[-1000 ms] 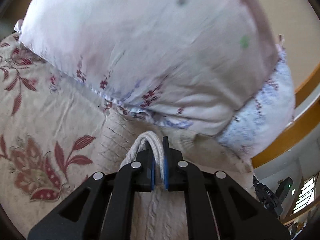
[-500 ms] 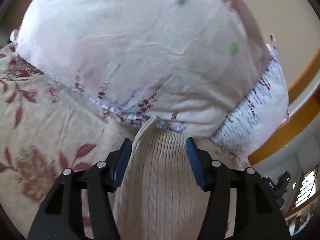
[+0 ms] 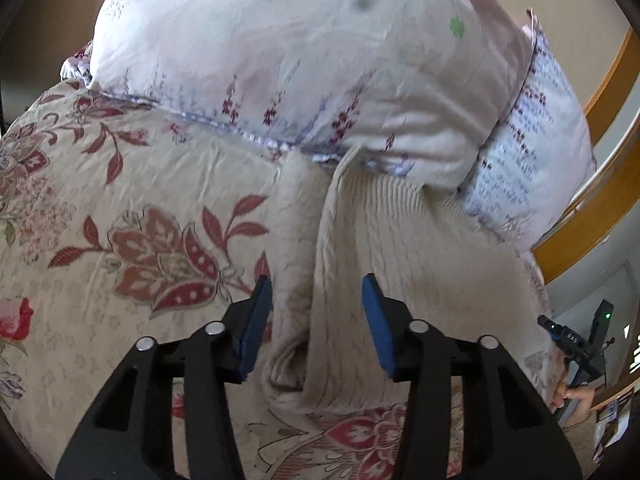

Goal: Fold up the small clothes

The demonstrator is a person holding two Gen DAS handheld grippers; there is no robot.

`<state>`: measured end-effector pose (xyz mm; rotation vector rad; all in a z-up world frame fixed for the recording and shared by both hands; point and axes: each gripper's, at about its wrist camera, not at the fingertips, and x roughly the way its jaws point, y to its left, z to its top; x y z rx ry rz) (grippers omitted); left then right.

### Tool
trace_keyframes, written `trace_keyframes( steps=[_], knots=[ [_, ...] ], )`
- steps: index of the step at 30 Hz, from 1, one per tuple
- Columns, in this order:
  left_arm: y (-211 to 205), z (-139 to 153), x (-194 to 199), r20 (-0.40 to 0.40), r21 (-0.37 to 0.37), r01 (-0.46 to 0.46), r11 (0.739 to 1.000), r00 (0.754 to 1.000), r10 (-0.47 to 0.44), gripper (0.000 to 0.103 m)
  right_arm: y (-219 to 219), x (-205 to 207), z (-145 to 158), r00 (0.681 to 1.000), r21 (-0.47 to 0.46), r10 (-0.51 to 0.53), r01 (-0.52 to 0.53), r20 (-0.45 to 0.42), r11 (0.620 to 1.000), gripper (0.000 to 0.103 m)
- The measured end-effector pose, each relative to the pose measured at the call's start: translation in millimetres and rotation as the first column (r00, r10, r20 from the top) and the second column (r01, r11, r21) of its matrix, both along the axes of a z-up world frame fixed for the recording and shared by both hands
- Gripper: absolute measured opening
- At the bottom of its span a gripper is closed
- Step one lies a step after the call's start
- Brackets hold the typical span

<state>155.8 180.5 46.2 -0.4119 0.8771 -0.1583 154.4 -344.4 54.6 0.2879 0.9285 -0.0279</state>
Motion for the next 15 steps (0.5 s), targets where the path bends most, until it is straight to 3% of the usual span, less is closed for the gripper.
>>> trace_keyframes(
  steps=[2,7,8,10,15],
  knots=[
    [-5,-5,1,-0.013,0.009,0.013,1.000,1.000,-0.013,0.036,4,-1,-1,1.000,-0.036,0.015,-0.015,0.004,0.999,0.030],
    [-9,-9,2,-0.011,0.065,0.007,0.998,1.000,-0.007,0.033,8,2,-7,0.999,-0.091,0.046,-0.046,-0.001,0.995,0.028],
    [-10,-9,3,-0.010,0.069,0.007,0.998,1.000,-0.006,0.028,9,2,-8,0.999,-0.099,0.049,-0.048,0.004,0.994,0.028],
    [-11,-8,1,-0.008,0.081,0.009,0.997,1.000,-0.008,0.021,11,-1,-4,0.998,-0.111,0.057,-0.054,0.021,0.992,0.014],
    [-10,-6,-1,-0.001,0.082,0.009,0.997,1.000,-0.009,0.014,13,-12,6,0.997,-0.107,0.045,-0.038,0.064,0.994,0.010]
  ],
)
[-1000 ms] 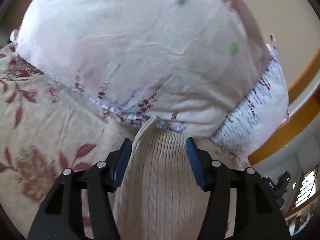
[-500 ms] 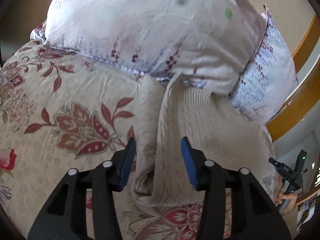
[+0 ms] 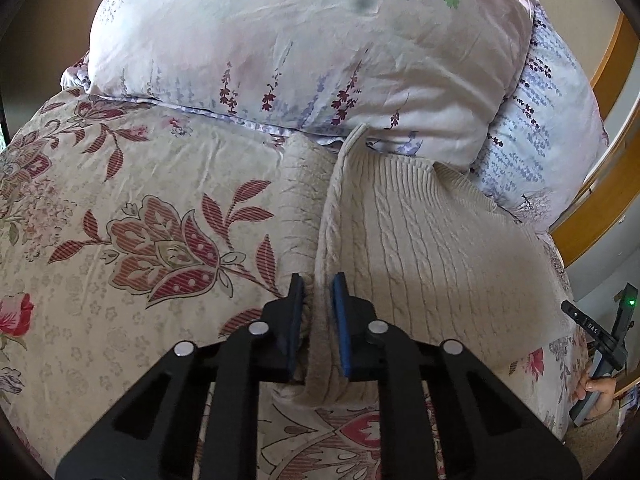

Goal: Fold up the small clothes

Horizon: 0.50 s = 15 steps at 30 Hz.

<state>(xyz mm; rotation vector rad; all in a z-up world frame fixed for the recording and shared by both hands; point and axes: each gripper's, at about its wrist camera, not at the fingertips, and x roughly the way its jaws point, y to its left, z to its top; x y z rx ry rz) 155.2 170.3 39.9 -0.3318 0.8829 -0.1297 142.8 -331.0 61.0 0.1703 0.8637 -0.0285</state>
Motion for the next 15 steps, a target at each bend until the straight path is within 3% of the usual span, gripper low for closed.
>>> trace_keyframes(
  steps=[4,6,15],
  knots=[
    [1,4,-3,0.007,0.002,0.014,1.000,1.000,-0.014,0.011,2,-8,6,1.000,0.005,-0.006,0.006,0.015,1.000,0.010],
    [3,6,-6,0.011,-0.001,0.022,1.000,1.000,-0.022,0.003,2,-13,8,1.000,0.013,-0.008,0.008,0.016,1.000,0.010],
    [4,9,-18,0.037,0.000,0.074,0.997,0.997,-0.074,0.003,3,-18,2,1.000,0.011,-0.020,0.020,-0.006,1.000,0.010]
  ],
)
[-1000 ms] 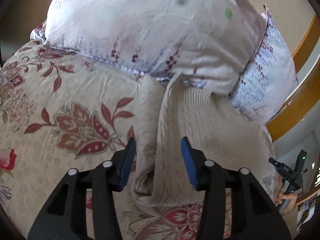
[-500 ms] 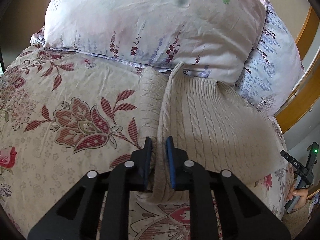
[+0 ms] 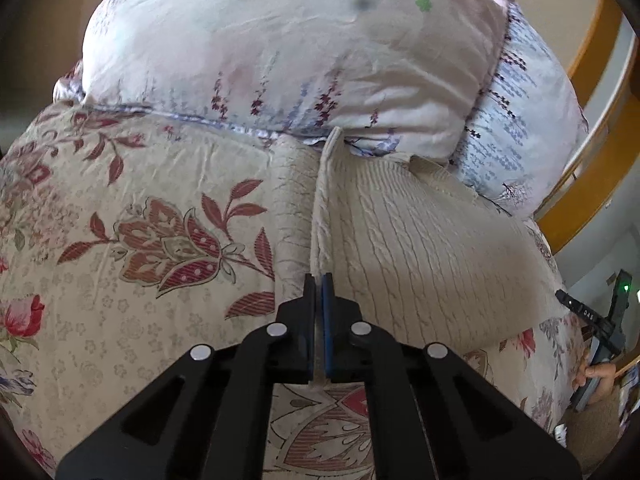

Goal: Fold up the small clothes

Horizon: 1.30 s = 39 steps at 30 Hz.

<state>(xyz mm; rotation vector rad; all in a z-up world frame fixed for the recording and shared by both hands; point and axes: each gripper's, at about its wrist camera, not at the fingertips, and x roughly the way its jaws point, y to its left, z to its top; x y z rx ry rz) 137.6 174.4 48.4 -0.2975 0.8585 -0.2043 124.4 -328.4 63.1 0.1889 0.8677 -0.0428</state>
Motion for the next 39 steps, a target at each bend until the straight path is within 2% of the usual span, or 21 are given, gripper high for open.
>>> trace_keyframes(
  steps=[3,5,7,11,14,15,16,19,23,27,29,31,34,36,38,39],
  knots=[
    [-2,1,2,-0.003,-0.011,0.004,1.000,1.000,-0.005,0.008,-1,5,-5,1.000,0.021,-0.002,0.002,-0.020,1.000,0.010],
    [-3,1,4,-0.013,-0.009,0.007,1.000,1.000,-0.007,0.025,-2,6,-7,1.000,0.029,-0.004,0.004,-0.027,1.000,0.010],
    [-5,-1,5,-0.023,-0.002,0.001,1.000,1.000,-0.001,0.034,-3,6,-8,0.999,0.043,-0.002,0.004,-0.036,0.999,0.011],
    [-6,-5,8,-0.037,-0.009,0.002,1.000,0.999,-0.002,0.042,-3,6,-8,0.999,0.051,0.003,-0.001,-0.040,0.999,0.020],
    [-8,-6,10,-0.040,-0.016,0.004,1.000,0.999,-0.004,0.040,1,7,-9,0.999,0.036,0.016,-0.014,-0.040,0.999,0.019],
    [-8,-7,10,-0.039,-0.015,0.001,1.000,0.999,-0.002,0.034,2,6,-9,0.999,0.034,0.017,-0.015,-0.036,0.999,0.013],
    [-8,-7,10,-0.040,-0.010,-0.005,1.000,0.999,0.004,0.020,2,4,-7,1.000,0.042,0.015,-0.014,-0.020,0.999,0.011],
    [0,-6,8,-0.045,-0.050,-0.012,0.999,0.999,0.010,0.007,-1,-3,4,1.000,0.068,0.004,-0.006,0.024,0.998,0.010],
    [5,-1,0,-0.031,-0.085,0.012,0.996,0.999,-0.014,0.006,-5,-10,12,0.999,0.093,-0.006,0.002,0.041,0.996,0.010],
    [9,-4,-5,-0.032,-0.090,0.022,0.996,0.999,-0.025,0.006,-7,-14,-4,0.999,0.060,-0.036,0.037,-0.023,0.998,0.010],
    [12,-11,-3,-0.054,-0.083,0.016,0.996,0.998,-0.021,0.007,-12,-13,-17,0.996,0.075,-0.062,0.066,-0.061,0.995,0.010],
    [12,-21,2,-0.085,-0.090,0.014,0.996,0.996,-0.022,0.008,-11,-12,-18,0.995,0.074,-0.071,0.076,-0.063,0.994,0.010],
    [9,-18,2,-0.079,-0.071,0.015,0.997,0.997,-0.020,0.012,-3,-9,-9,0.995,0.018,-0.077,0.078,-0.058,0.997,0.012],
    [7,-12,1,-0.066,-0.059,0.015,0.998,0.998,-0.019,0.020,2,-10,3,0.997,-0.003,-0.079,0.079,-0.010,0.997,0.019],
    [4,-2,0,-0.032,-0.031,-0.001,1.000,0.999,0.000,0.047,9,-10,19,0.996,-0.007,-0.058,0.059,0.068,0.998,0.034],
    [1,5,-1,0.003,-0.005,-0.015,1.000,1.000,0.015,0.050,11,-7,22,0.996,-0.008,-0.046,0.047,0.082,0.999,0.043]
  ],
)
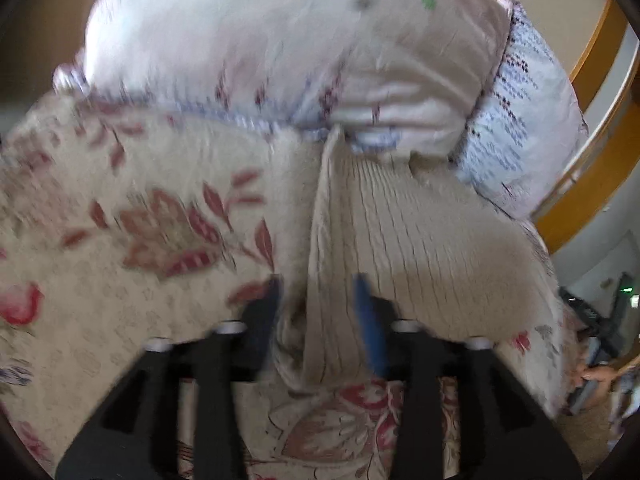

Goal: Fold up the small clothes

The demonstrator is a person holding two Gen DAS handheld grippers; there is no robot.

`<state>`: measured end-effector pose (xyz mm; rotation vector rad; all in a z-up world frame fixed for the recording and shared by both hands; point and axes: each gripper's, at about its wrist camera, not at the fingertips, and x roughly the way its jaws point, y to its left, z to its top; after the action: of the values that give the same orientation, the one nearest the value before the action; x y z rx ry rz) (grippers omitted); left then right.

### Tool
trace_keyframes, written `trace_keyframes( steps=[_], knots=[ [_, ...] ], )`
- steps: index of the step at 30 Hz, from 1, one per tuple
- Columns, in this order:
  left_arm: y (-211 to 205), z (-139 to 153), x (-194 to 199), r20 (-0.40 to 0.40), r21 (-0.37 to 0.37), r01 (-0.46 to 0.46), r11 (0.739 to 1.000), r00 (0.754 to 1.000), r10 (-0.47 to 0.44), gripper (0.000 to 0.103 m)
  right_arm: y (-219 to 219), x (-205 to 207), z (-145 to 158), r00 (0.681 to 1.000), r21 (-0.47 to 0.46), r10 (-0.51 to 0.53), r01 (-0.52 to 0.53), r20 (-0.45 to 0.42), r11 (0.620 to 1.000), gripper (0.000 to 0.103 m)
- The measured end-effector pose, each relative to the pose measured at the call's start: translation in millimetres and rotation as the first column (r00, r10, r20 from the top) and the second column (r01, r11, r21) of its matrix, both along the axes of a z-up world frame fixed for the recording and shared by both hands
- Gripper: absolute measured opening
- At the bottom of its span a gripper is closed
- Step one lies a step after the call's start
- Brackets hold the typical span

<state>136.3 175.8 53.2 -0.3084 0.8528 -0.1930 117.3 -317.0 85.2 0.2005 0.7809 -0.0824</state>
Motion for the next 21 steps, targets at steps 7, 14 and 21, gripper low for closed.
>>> trace_keyframes(
  steps=[7,14,21],
  knots=[
    [-36,16,13,0.068,0.077,0.070,0.995,0.995,-0.075,0.061,49,47,-12,0.989,-0.034,0.141,-0.143,-0.045,0.989,0.043],
    [-44,-12,26,-0.006,0.084,0.096,0.992,0.995,-0.096,0.065,36,53,-49,0.986,0.072,0.108,-0.100,-0.129,0.992,0.044],
    [-45,-11,19,0.005,0.080,0.112,0.990,0.994,-0.113,0.067,45,42,-42,0.980,0.031,0.092,-0.088,-0.174,0.996,0.047]
  ],
)
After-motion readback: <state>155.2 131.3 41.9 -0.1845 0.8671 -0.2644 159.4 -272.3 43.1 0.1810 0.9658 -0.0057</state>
